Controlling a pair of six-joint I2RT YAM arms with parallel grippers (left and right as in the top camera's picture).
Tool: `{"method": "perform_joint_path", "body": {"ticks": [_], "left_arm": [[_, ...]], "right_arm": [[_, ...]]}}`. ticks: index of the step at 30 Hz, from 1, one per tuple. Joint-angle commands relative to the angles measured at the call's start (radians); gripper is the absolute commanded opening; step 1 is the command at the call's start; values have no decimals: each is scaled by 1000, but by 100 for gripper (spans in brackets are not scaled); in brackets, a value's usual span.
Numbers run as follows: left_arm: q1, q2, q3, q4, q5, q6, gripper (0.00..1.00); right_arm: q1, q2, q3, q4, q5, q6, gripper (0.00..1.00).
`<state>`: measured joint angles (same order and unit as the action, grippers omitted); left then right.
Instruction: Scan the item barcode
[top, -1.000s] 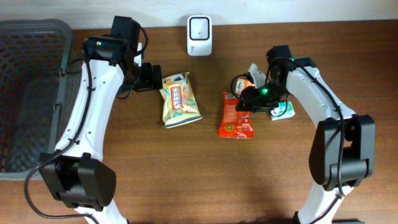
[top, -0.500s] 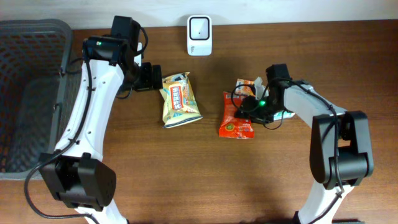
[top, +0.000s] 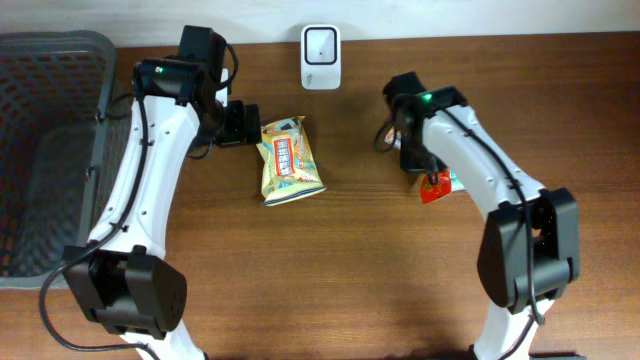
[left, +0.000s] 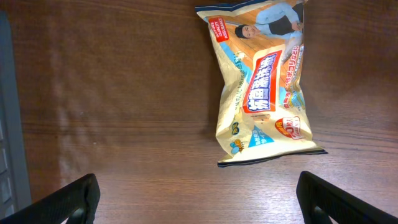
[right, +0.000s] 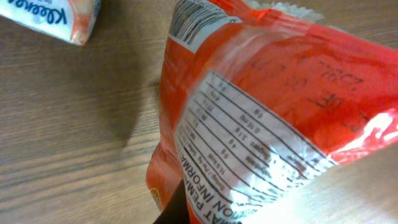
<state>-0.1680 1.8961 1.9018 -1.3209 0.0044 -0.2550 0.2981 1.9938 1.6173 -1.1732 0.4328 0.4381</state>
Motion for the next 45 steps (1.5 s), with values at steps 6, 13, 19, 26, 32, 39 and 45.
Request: {"method": "perform_joint_path", "body": {"ticks": [6,13,19,26,32,39,45], "left_arm": [[1,-2,0,0,8,-10,99],[1,-2,0,0,7,-10,99],[1,-2,0,0,7,-10,99],[1,-2,0,0,7,-10,99],[1,-2,0,0,7,-10,99],[1,-2,0,0,7,-10,99],[1,-2,0,0,7,-10,99]], "right_arm": [[176,90,-79,106,1,72,13],[234,74,-1,112,-261,72,67],[-17,56,196,-123,-463,-208,88],[-245,72,-66,93,-873,-409,4],[-150,73,-274,325,-710,-240,4],[-150,6,-23,47,-597,-213,76],[-156,12,-155,204,-723,-249,95]]}}
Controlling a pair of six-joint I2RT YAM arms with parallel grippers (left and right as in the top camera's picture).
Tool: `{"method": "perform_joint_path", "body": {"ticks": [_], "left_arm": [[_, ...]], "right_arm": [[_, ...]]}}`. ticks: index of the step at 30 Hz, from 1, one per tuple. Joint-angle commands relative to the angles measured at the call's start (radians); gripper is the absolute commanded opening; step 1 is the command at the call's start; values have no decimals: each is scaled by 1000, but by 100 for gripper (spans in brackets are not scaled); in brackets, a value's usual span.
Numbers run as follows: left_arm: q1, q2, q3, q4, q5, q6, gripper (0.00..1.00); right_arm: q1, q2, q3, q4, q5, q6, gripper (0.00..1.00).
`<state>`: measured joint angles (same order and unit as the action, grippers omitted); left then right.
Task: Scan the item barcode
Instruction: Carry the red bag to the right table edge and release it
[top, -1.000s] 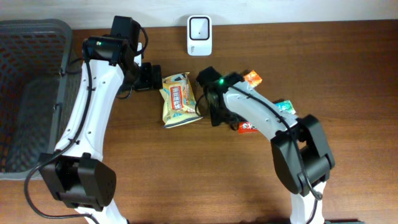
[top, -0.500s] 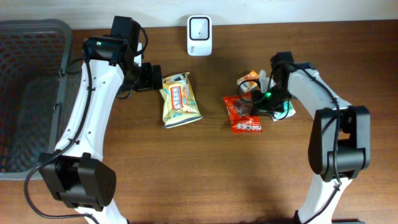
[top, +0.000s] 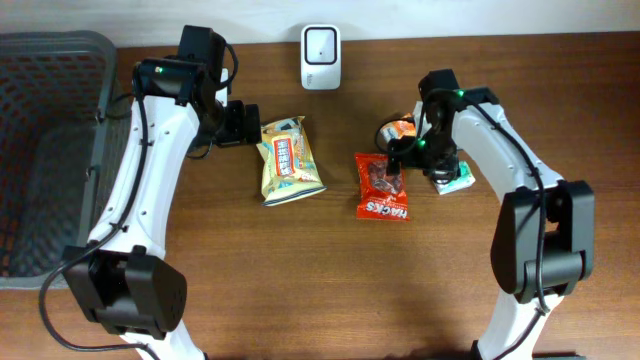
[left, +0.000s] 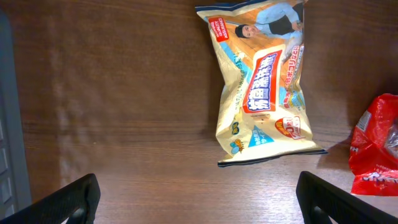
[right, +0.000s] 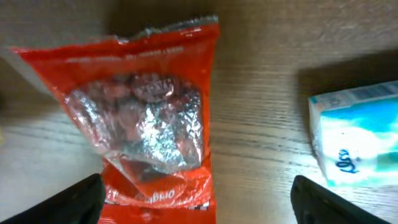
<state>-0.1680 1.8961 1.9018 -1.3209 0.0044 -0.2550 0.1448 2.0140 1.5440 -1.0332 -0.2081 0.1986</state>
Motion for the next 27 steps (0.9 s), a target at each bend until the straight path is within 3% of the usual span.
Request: {"method": "perform_joint_path", "body": {"ticks": [1,3,6,10,12,16,18,23,24,27], "left_arm": [[1,-2,0,0,8,-10,99],[1,-2,0,0,7,-10,99],[1,-2,0,0,7,-10,99],[1,-2,0,0,7,-10,99],[1,-2,0,0,7,-10,99],[1,-2,0,0,7,-10,99],[1,-2,0,0,7,-10,99],[1,-2,0,0,7,-10,99],[1,-2,0,0,8,-10,99],[1,-2,0,0,7,-10,99]], "right_arm": [[-3,-8,-117,109,-126,-10,95],[-3,-4,-187,219,-175,-1,89],[0,8,-273,373,-223,50,70],[0,6,-288,429,-287,99,16],[0,4,-262,424,-311,99,4],[0,-16,-124,382,-395,108,4],[0,-16,-32,413,-394,205,4],[5,-3,40,911,-377,520,4],[16,14,40,1058,-334,599,4],[74,64,40,1244,-147,703,4]]}}
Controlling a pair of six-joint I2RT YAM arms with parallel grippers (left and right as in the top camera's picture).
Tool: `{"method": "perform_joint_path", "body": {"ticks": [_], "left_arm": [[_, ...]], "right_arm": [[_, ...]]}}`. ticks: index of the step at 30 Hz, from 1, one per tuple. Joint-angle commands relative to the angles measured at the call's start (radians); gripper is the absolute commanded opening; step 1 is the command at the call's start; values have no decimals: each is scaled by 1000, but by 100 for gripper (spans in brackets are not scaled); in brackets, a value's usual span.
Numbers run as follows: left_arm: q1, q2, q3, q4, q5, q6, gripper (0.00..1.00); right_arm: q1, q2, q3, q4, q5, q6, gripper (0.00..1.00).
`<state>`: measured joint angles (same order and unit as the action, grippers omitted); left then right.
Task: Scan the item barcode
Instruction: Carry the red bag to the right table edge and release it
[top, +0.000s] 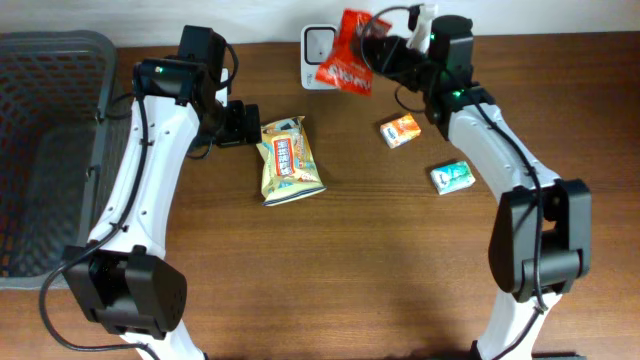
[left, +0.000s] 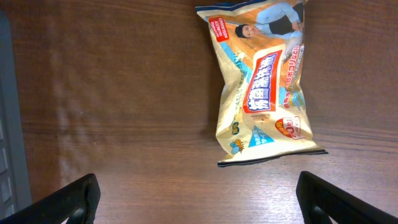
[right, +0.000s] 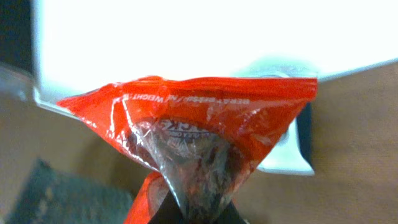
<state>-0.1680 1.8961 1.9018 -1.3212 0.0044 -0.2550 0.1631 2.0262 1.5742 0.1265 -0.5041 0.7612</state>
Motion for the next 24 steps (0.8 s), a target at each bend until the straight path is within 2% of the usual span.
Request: {"method": "perform_joint_path", "body": {"ticks": [1,3,6,9,17,20,24], "left_arm": [[1,-2,0,0,7,-10,99],[1,-2,0,1,7,-10,99],[1,-2,0,1,7,-10,99],[1,-2,0,0,7,-10,99],[1,-2,0,0,7,-10,99],[1,-2,0,0,7,-10,99],[1,-2,0,0,7,-10,99]], "right_arm": [[79,77,17,133,205,156,4],[121,144,71,209,287,157,4],[165,288,261,211,334,153,4],[164,384,378,210,386,153,4],[154,386,380,97,410,160,4],[130,381,381,97,351,160,4],[40,295,382,66,283,81,4]]}}
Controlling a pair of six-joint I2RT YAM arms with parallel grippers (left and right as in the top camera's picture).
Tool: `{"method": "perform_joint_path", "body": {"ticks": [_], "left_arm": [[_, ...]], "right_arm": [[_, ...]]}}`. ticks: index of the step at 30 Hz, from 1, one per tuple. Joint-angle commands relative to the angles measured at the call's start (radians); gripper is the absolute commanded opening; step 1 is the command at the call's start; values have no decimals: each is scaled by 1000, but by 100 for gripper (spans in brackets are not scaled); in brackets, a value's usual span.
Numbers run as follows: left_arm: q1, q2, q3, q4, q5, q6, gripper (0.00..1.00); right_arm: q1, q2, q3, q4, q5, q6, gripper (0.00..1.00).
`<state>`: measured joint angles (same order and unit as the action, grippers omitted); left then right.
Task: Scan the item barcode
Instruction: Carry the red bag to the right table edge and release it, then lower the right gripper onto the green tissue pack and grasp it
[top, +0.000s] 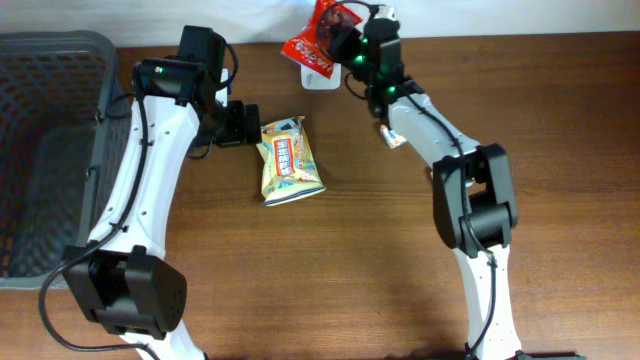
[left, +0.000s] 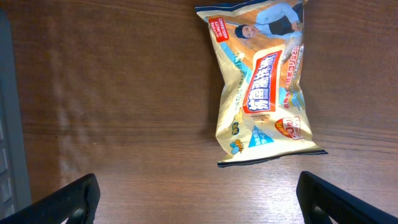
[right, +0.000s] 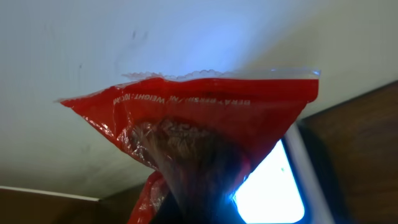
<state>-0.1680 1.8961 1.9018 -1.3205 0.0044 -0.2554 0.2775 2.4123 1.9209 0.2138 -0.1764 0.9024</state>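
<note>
A red snack bag hangs crumpled in the air at the back of the table, with my right gripper shut on it. It covers the top of the white scanner. In the right wrist view the red snack bag fills the middle and the scanner's window glows bright beneath it; no barcode shows. My left gripper stands open above bare wood, just short of the yellow snack bag.
The yellow snack bag lies flat left of centre. A dark mesh basket fills the left edge. A small orange pack peeks out beside my right arm. The wall stands close behind the scanner.
My right gripper has moved left with the red bag, from the scanner's right side to over its top. The scanner window now glows below the bag. The left arm is unchanged.
My right gripper first held the red bag low at the right, near a tissue pack. Then the bag lay flat mid-table under the open gripper. Then it was held up beside the scanner, and now over it. The left gripper stayed open by the yellow bag.
</note>
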Motion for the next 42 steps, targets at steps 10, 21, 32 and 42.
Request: {"method": "perform_joint_path", "body": {"ticks": [10,21,32,42], "left_arm": [[1,-2,0,0,7,-10,99],[1,-2,0,0,7,-10,99],[1,-2,0,0,8,-10,99],[1,-2,0,0,7,-10,99]], "right_arm": [[-664,-336,35,-705,-59,-61,4],[-1096,-272,-9,-884,5,-448,4],[-1156,-169,24,-935,3,-510,98],[-974,-444,89,-1353,-685,-732,99]]}}
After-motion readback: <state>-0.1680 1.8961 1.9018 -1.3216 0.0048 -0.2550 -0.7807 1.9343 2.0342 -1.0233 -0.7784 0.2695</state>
